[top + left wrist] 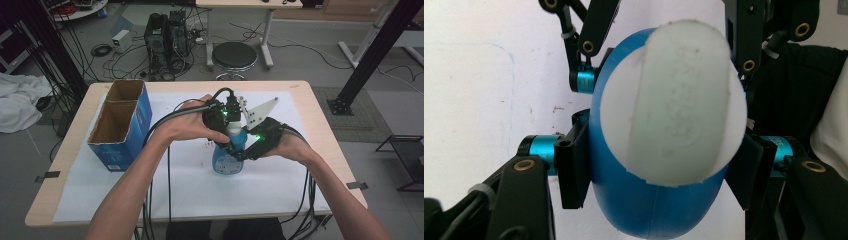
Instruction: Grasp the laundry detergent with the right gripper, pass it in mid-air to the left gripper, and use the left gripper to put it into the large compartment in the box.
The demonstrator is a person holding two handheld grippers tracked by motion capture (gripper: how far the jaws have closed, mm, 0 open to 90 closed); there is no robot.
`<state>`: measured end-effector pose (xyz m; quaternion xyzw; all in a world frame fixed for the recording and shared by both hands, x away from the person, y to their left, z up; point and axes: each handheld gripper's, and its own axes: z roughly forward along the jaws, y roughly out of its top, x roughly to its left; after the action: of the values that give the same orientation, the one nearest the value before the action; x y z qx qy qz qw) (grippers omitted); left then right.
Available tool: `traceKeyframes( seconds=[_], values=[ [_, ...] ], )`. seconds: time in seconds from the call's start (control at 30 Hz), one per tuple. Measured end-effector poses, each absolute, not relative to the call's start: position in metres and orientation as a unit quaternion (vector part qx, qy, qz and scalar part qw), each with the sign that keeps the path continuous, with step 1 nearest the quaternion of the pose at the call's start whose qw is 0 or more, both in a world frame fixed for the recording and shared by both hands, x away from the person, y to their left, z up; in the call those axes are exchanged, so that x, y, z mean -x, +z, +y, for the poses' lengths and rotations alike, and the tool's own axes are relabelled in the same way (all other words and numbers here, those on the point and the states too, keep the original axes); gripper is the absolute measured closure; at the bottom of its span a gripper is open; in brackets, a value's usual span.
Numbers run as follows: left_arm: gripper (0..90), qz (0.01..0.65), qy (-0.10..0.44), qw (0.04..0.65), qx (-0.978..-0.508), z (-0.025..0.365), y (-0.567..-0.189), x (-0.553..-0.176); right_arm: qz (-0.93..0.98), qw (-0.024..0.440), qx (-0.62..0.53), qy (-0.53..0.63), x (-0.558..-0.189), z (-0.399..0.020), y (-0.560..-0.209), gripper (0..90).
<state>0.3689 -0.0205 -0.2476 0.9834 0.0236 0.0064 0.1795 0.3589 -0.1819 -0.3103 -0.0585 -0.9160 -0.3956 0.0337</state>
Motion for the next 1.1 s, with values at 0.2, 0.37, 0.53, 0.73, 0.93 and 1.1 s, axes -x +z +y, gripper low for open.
traceKeyframes(
  seconds=[0.2, 0.37, 0.53, 0.73, 0.93, 1.1],
  values=[
    [37.7, 0.021, 0.007, 0.175, -0.984, -0.0174, -0.2454, -0.3669, -0.918, 0.010, 0.032, -0.395, -0.3670, -0.1854, -0.3130, 35.4],
    [37.6, 0.021, 0.011, 0.175, -0.984, -0.0171, -0.2458, -0.3668, -0.919, 0.007, 0.020, -0.394, -0.3664, -0.1838, -0.3128, 34.1],
    [37.6, 0.024, 0.010, 0.177, -0.984, -0.0151, -0.2451, -0.3671, -0.923, 0.017, 0.025, -0.384, -0.3629, -0.1836, -0.3127, 31.3],
    [37.6, 0.023, 0.009, 0.177, -0.984, -0.0162, -0.2449, -0.3661, -0.922, 0.012, 0.015, -0.388, -0.3649, -0.1834, -0.3129, 27.7],
    [37.6, 0.026, 0.011, 0.175, -0.984, -0.0161, -0.2454, -0.3661, -0.920, 0.011, 0.024, -0.390, -0.3645, -0.1832, -0.3134, 23.3],
    [37.6, 0.030, 0.011, 0.175, -0.984, -0.0149, -0.2450, -0.3668, -0.921, 0.008, 0.027, -0.389, -0.3669, -0.1864, -0.3129, 22.8]
  ],
)
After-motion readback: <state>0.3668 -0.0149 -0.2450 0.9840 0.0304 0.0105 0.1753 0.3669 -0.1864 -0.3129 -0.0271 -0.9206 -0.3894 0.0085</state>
